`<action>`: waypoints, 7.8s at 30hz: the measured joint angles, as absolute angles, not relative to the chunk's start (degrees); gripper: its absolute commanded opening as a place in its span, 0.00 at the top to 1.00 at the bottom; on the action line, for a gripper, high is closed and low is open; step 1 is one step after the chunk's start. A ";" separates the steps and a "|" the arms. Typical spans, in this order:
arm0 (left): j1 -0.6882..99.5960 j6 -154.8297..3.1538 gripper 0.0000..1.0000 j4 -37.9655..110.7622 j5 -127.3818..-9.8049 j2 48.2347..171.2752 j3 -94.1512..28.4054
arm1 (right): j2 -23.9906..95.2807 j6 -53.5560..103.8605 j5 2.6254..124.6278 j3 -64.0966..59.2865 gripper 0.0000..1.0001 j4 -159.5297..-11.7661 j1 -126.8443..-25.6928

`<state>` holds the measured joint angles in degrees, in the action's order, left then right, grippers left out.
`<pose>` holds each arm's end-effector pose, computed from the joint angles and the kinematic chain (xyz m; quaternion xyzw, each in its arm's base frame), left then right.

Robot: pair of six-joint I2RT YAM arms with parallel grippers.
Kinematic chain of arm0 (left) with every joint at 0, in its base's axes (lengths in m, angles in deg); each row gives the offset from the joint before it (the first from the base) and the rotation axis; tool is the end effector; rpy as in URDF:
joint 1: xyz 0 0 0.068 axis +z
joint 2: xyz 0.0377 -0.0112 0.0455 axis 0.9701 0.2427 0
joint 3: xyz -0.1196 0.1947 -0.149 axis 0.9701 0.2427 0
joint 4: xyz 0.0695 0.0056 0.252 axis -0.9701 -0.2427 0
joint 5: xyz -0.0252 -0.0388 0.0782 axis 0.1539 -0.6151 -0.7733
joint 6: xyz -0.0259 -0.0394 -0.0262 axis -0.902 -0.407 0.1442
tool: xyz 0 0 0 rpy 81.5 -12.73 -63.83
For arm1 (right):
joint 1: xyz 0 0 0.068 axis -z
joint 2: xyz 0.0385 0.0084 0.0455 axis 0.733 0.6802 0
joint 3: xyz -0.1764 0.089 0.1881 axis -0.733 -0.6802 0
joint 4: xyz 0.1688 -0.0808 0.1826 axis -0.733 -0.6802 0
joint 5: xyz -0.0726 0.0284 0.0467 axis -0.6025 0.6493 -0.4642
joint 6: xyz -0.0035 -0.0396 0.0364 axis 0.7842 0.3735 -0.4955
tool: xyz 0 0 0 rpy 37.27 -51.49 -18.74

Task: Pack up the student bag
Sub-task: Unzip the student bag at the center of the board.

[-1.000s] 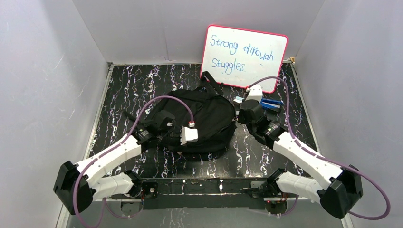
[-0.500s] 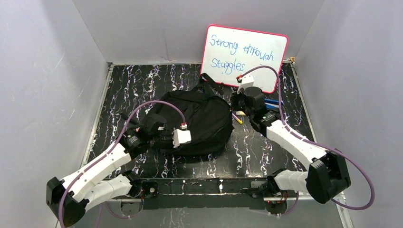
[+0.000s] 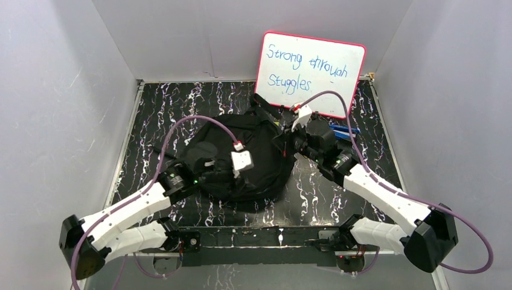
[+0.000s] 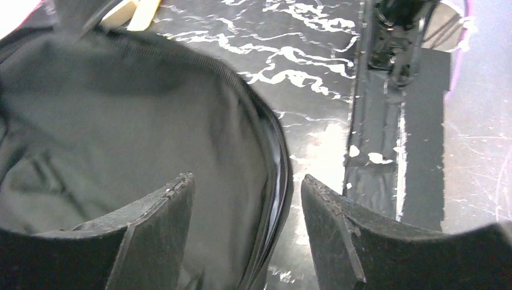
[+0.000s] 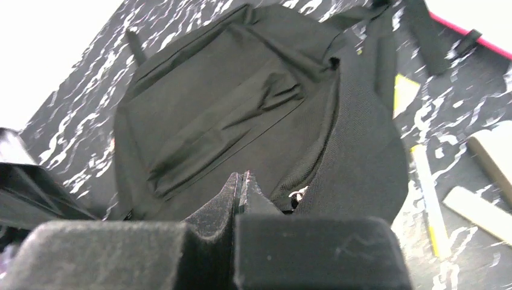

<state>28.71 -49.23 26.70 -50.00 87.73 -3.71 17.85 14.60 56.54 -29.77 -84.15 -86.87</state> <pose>0.1341 -0.1687 0.3076 0.5237 0.6028 -0.3391 0.4974 0.1996 0.1663 0.3171 -0.1559 0.7730 0.2972 0.5383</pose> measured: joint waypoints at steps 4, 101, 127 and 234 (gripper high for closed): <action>19.53 -51.02 0.35 31.05 -55.93 92.15 -3.71 | 14.83 9.77 56.39 -31.52 1.00 -86.40 -90.82; -4.40 -55.85 1.00 37.30 -90.29 88.13 10.41 | 48.23 21.31 61.33 -16.15 1.00 -80.87 -83.72; -2.63 -54.94 1.00 36.78 -94.42 87.80 10.08 | 62.07 21.14 62.36 -5.31 0.95 -85.48 -81.29; 20.29 -89.14 1.00 24.89 -90.18 105.57 -12.19 | 22.16 -22.10 43.06 -33.09 0.38 -100.04 -106.67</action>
